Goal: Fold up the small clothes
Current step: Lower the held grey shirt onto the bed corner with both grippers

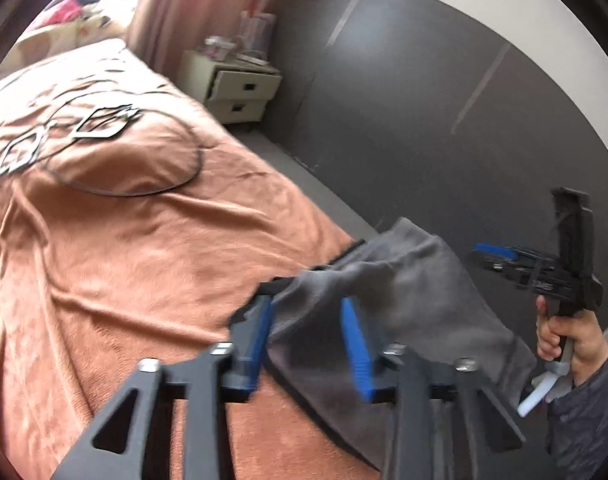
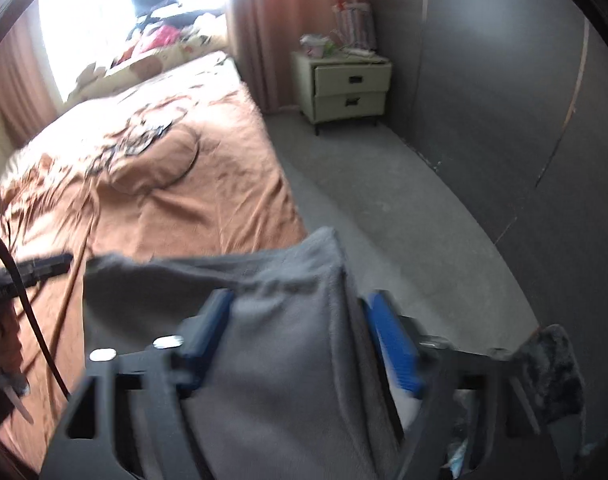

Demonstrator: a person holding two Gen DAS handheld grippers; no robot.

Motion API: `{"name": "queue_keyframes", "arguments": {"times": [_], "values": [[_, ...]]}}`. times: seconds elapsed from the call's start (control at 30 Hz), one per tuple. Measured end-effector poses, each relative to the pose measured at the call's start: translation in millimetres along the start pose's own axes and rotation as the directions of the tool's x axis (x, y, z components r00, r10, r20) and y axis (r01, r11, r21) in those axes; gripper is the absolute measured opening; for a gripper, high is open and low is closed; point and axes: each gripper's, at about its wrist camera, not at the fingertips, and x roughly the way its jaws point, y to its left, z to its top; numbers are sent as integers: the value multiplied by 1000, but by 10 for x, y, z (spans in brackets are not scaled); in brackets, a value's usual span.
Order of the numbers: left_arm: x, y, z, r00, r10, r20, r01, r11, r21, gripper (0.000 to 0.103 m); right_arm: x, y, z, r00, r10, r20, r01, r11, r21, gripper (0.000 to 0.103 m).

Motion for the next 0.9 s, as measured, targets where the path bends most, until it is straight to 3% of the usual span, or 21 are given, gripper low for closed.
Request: {"name": "queue_keyframes", "arguments": {"times": [0.03, 0.1, 0.3, 0.43, 0.57, 0.73, 0.9], "values": [[62, -40, 17, 1000, -1, -12, 1, 1000, 19, 21, 42, 0, 0, 1000, 0, -24, 0, 1000, -7, 25], [129, -133, 24, 1000, 7, -26, -6, 999, 53, 16, 125, -27, -4, 998, -13, -58, 12, 1000, -26, 20], [516, -82, 37, 997, 37, -70, -33, 998, 59, 15, 387, -264, 75, 991, -31, -133, 33, 999, 9, 17], [767, 20, 6, 991, 92, -99, -86, 994, 62, 9, 491, -385, 132, 989, -29, -143, 30, 1000, 7, 14], [957, 158, -40, 988, 94, -125, -90, 995, 35, 5, 710, -427, 159, 986, -30, -166, 34, 999, 18, 10], [969, 235, 0, 987, 90, -133, -94, 995, -27, 3, 796, -434, 189, 989, -39, -141, 45, 998, 36, 8], [723, 111, -32, 993, 75, -95, -79, 996, -36, 3, 422, -477, 78, 996, -25, -85, 32, 997, 77, 11]]}}
